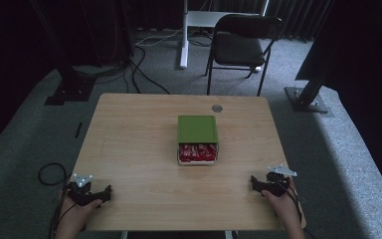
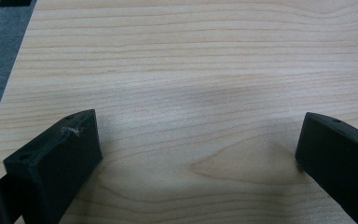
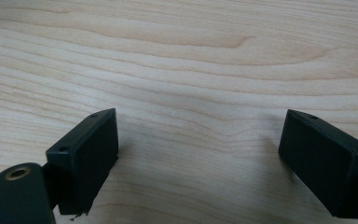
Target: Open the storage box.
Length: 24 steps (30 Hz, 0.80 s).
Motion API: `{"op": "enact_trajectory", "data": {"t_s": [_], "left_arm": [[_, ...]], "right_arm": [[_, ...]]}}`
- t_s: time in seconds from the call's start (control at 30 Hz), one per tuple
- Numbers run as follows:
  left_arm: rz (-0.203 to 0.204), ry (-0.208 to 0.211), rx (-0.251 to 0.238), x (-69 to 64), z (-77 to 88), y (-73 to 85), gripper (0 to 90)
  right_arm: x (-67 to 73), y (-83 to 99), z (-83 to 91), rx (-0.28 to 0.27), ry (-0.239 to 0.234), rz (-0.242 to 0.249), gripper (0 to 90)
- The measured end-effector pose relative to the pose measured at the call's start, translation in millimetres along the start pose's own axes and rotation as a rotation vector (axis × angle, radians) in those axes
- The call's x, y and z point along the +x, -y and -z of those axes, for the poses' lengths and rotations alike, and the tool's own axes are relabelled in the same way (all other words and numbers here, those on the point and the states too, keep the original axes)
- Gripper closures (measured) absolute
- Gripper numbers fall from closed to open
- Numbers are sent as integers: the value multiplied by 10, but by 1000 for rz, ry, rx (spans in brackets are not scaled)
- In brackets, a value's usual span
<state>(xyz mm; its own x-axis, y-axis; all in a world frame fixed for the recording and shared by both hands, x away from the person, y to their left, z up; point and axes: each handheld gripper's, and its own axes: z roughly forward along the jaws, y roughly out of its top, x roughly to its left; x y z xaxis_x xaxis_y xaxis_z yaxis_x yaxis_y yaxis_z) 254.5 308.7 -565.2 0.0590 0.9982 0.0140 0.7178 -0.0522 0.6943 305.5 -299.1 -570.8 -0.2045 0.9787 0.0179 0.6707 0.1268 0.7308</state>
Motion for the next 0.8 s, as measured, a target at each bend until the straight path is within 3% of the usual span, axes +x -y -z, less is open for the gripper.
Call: {"op": "enact_trajectory", "data": {"t_s": [0.57, 0.73, 0.8], "left_arm": [[7, -4, 0, -10, 3, 3, 5], [-5, 3, 0, -29, 11, 10, 6], [-24, 24, -3, -43, 7, 6, 9]], "right_arm": [[-1, -18, -21, 1, -5, 9, 108], [-2, -18, -20, 1, -6, 9, 108], [-2, -18, -20, 1, -6, 9, 108]]}}
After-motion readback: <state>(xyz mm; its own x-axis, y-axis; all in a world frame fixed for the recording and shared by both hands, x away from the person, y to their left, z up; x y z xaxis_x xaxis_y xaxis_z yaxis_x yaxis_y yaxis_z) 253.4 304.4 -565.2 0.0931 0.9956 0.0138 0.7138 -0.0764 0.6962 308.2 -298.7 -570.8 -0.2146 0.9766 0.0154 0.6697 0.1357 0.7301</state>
